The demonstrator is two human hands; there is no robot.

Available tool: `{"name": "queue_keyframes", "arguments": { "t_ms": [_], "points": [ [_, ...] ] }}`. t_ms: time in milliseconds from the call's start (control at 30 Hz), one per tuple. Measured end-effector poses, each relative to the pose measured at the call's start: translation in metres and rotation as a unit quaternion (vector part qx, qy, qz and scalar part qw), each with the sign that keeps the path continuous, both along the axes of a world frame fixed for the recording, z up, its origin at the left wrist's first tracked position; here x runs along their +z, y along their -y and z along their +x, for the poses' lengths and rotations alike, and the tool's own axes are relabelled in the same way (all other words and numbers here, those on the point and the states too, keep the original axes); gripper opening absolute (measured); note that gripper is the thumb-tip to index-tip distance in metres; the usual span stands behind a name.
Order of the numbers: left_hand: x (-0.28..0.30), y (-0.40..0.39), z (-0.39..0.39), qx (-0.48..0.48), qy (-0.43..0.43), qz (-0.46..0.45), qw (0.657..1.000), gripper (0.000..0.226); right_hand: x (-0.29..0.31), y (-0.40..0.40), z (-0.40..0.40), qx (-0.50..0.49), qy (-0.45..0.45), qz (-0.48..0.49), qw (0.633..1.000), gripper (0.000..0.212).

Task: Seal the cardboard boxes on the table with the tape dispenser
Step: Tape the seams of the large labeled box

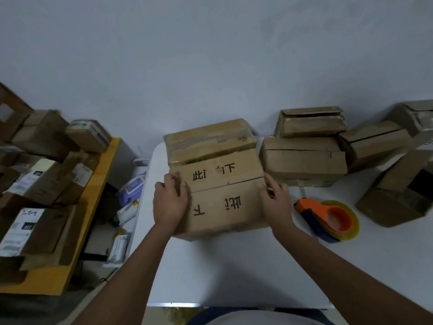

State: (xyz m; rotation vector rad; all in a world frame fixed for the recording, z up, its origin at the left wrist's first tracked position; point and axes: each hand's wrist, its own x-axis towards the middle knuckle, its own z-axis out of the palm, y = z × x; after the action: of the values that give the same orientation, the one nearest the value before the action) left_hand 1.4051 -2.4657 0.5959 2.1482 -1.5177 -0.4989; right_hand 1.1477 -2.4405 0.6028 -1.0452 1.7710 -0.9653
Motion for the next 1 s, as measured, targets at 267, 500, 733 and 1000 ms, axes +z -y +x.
{"name": "queue_keyframes", "arguments": {
  "t_ms": [267,500,733,1000],
  "points": [
    [-0.020,-0.023,-0.037,-0.156,0.170,0.011,0.973,0.036,-0.031,-0.042,-0.032,-0.067,-0.044,0.021,0.997,0.040],
    [-0.028,-0.024,-0.084,-0.409,0.125,-0.006,0.904,0.052,-0.038,-0.041,-0.051,-0.100,0.026,0.013,0.995,0.034],
    [-0.033,-0.027,-0.084,-0.391,0.073,-0.076,0.914,0.041,-0.079,-0.047,-0.142,-0.024,-0.322,0.162,0.932,0.056],
    [-0.023,-0.031,-0.090,-0.390,0.089,-0.062,0.914,0.042,-0.080,-0.033,-0.165,0.095,-0.252,0.260,0.927,0.029]
  ]
}}
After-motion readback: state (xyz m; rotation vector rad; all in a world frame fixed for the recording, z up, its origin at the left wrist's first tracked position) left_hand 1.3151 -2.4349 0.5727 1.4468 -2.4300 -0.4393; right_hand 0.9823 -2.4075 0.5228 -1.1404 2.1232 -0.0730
